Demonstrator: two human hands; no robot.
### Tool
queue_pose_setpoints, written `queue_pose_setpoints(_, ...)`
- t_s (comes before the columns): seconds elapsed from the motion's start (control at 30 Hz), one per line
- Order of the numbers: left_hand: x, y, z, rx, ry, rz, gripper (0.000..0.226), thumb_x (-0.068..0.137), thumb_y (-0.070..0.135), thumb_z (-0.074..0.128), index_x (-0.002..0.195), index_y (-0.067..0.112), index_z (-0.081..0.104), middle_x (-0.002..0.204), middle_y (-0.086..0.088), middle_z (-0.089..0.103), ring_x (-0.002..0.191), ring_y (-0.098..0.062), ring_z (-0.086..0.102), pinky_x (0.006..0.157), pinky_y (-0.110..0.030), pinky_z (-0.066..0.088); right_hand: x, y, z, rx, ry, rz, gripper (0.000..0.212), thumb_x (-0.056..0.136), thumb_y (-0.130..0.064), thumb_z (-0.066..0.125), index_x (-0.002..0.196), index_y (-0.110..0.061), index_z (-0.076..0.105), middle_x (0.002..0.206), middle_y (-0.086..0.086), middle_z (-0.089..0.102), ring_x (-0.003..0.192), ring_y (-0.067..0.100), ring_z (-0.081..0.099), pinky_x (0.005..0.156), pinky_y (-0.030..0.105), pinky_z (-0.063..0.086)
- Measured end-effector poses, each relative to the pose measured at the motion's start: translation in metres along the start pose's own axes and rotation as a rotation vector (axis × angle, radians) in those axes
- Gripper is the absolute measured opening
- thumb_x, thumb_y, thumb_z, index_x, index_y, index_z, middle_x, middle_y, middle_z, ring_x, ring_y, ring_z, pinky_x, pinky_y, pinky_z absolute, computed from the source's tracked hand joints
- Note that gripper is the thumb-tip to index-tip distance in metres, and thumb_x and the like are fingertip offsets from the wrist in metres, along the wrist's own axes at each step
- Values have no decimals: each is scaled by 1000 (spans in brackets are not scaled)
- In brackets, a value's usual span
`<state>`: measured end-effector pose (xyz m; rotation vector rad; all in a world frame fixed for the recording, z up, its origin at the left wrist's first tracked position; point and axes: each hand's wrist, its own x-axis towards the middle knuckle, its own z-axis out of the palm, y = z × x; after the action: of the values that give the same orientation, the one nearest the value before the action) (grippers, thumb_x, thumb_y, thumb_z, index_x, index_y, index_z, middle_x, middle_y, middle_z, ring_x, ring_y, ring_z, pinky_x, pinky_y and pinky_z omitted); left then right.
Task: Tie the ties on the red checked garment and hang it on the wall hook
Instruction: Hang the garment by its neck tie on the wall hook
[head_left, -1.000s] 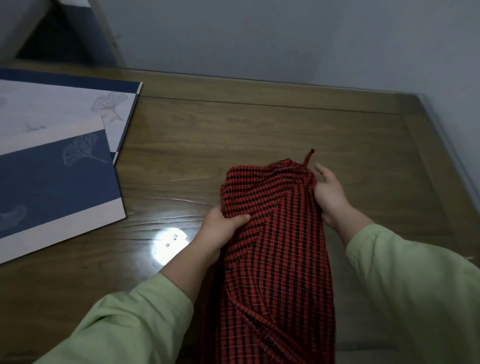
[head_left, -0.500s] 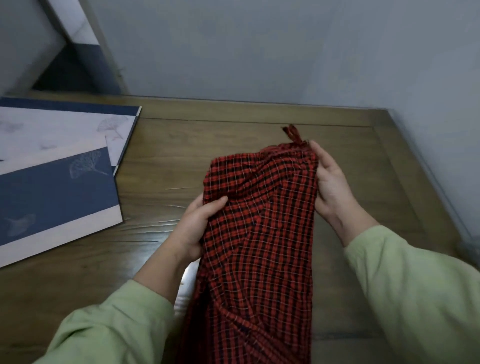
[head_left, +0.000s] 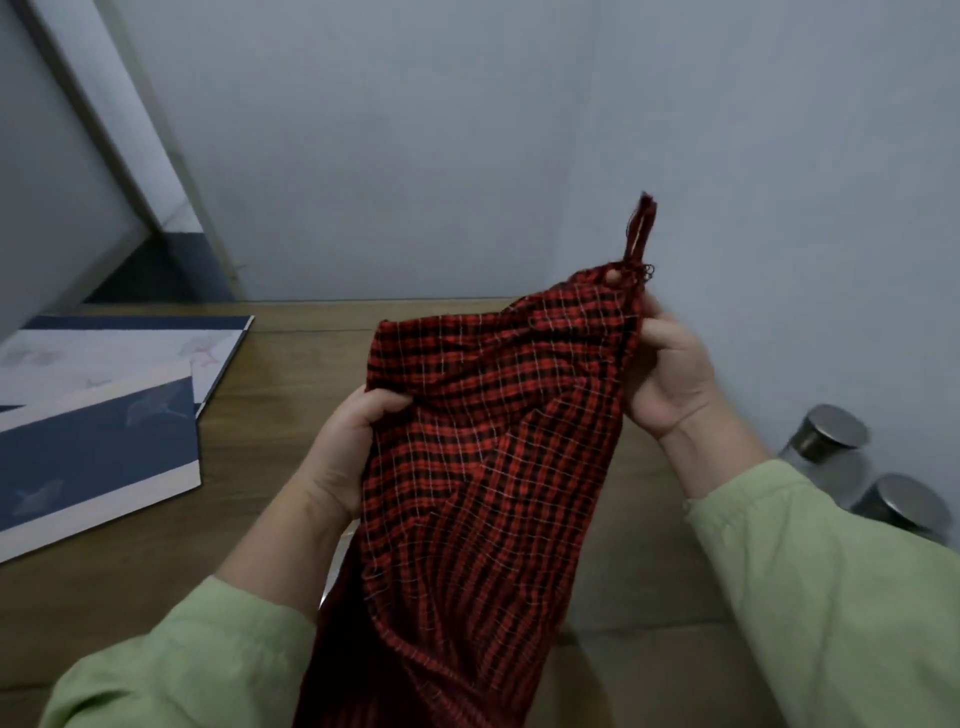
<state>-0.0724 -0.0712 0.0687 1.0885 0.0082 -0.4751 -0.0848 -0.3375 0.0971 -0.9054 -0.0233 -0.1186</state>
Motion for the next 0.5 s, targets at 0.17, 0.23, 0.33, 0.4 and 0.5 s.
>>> queue_pose_setpoints(0.17, -30, -3, 72, 53, -89, 66, 25, 93, 5, 39, 97, 13, 63, 85, -7, 70, 77, -25, 66, 72, -42, 52, -55, -70, -2, 20, 16, -73, 28, 85, -33, 53, 97, -16, 71, 113, 9, 63, 113, 30, 56, 107, 50, 40)
queue_pose_setpoints(0.23, -37, -2, 97, 67, -134, 77, 24, 93, 5, 41, 99, 13, 63, 86, -7, 71, 77, -25, 67, 72, -42, 52, -74, -96, -6, -14, 72, -117, 20, 88, -32, 59, 92, -17, 72, 110, 7, 65, 115, 30, 57, 105, 50, 43)
queue_pose_setpoints(0.33, -45, -1, 134, 94, -212, 86, 23, 93, 6, 43, 102, 13, 63, 85, -5, 73, 77, -24, 69, 67, -41, 55, -101, -137, -7, -73, 184, -191, 11, 83, -27, 67, 83, -18, 73, 102, 8, 70, 108, 31, 63, 96, 48, 51)
queue_pose_setpoints(0.4, -51, -1, 162, 93, -292, 81, 21, 86, 7, 49, 102, 14, 63, 84, -4, 74, 75, -23, 71, 61, -38, 57, -125, -168, -6, -119, 194, -267, 14, 84, -27, 65, 79, -16, 73, 95, 8, 73, 98, 29, 68, 89, 45, 55)
queue_pose_setpoints(0.5, -55, 2, 192, 44, -420, 70, 27, 71, 14, 71, 97, 16, 68, 89, -6, 75, 77, -24, 73, 60, -37, 59, -155, -208, 2, -187, 175, -364, 21, 89, -26, 58, 77, -16, 72, 89, 6, 73, 88, 23, 70, 83, 40, 55)
